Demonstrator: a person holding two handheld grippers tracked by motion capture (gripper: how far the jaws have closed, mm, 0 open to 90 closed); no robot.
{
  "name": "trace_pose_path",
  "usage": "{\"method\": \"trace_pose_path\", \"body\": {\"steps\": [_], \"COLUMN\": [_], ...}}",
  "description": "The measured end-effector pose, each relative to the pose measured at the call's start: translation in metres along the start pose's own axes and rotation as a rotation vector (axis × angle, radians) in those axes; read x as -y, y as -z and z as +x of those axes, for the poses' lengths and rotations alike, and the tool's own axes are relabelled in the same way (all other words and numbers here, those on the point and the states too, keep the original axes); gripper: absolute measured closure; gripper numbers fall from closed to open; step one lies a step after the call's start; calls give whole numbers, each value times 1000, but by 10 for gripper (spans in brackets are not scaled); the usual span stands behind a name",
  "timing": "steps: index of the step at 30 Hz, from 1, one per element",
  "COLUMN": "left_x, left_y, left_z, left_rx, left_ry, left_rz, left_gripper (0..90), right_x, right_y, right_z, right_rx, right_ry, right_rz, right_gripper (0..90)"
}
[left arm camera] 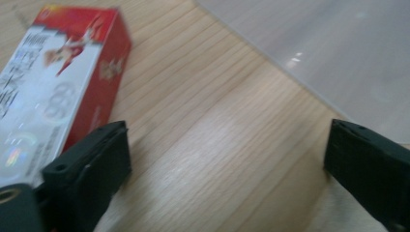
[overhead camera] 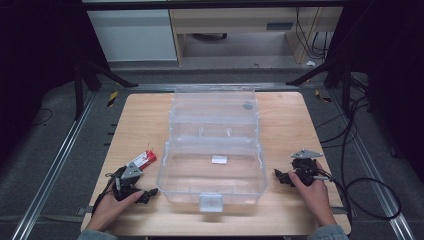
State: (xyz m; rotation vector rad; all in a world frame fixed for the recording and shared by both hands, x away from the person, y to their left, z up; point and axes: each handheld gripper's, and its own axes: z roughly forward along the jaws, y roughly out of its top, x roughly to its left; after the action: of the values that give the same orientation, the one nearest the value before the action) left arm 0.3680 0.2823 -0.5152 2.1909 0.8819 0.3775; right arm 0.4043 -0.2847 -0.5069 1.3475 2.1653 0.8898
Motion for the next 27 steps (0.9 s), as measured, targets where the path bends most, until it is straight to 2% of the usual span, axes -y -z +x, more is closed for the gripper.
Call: {"method": "trace_pose_path", "body": {"steps": [3, 4, 5, 6, 7, 8, 9, 10, 11, 12, 13, 15, 16, 17, 18, 21, 22, 23, 24, 25, 27], "left_x": [-5, -10, -10, -13, -13, -13, -13, -12, -12, -10, -10, -4, 2, 2, 8, 13, 16, 16, 17, 18, 19], "left_y": [3, 7, 7, 12, 12, 19, 19, 29, 29, 39, 39, 46, 49, 49, 50, 49, 45, 45, 43, 40, 39], "left_z": [-3, -5, -5, -3, -3, 3, 3, 9, 9, 16, 16, 25, 32, 32, 38, 43, 45, 45, 46, 46, 47], "left_rx": [-2, -21, -21, -81, -81, -128, -128, -177, -177, -218, -218, -263, -286, -286, -310, -303, -292, -292, -275, -271, -274], "left_ry": [-20, -36, -36, -38, -38, -27, -27, 1, 1, 48, 48, 82, 93, 93, 95, 108, 112, 112, 108, 107, 112], "left_rz": [-26, -47, -47, -43, -43, -64, -64, -101, -101, -134, -134, -109, -81, -81, -57, -36, -5, -5, 10, 36, 49], "left_gripper": [25, 35, 35, 40, 49, 52, 53, 58, 58, 63, 80, 107, 114, 116, 116, 130, 151, 168, 168, 192, 213], "right_x": [0, 0, 0, 0, 0, 0, 0, 0, 0, 0, 0, 0, 0, 0, 0, 0, 0, 0, 0, 0, 0], "right_y": [0, 0, 0, 0, 0, 0, 0, 0, 0, 0, 0, 0, 0, 0, 0, 0, 0, 0, 0, 0, 0], "right_z": [0, 0, 0, 0, 0, 0, 0, 0, 0, 0, 0, 0, 0, 0, 0, 0, 0, 0, 0, 0, 0], "right_rx": [-1, -1, -1, -1, -1, 0, 0, 0, 0, 0, 0, 0, -1, -1, -1, -1, 0, 0, -1, 0, 0], "right_ry": [-3, -3, -3, -3, -3, -2, -2, -2, -2, -2, -2, -2, -2, -2, -2, -2, -2, -2, -2, -2, -2], "right_rz": [1, 1, 1, 1, 1, 2, 2, 2, 2, 1, 1, 2, 2, 2, 2, 2, 2, 2, 2, 2, 2], "right_gripper": [5, 5, 5, 5, 5, 5, 5, 5, 5, 5, 5, 5, 5, 5, 5, 5, 5, 5, 5, 5, 5]}}
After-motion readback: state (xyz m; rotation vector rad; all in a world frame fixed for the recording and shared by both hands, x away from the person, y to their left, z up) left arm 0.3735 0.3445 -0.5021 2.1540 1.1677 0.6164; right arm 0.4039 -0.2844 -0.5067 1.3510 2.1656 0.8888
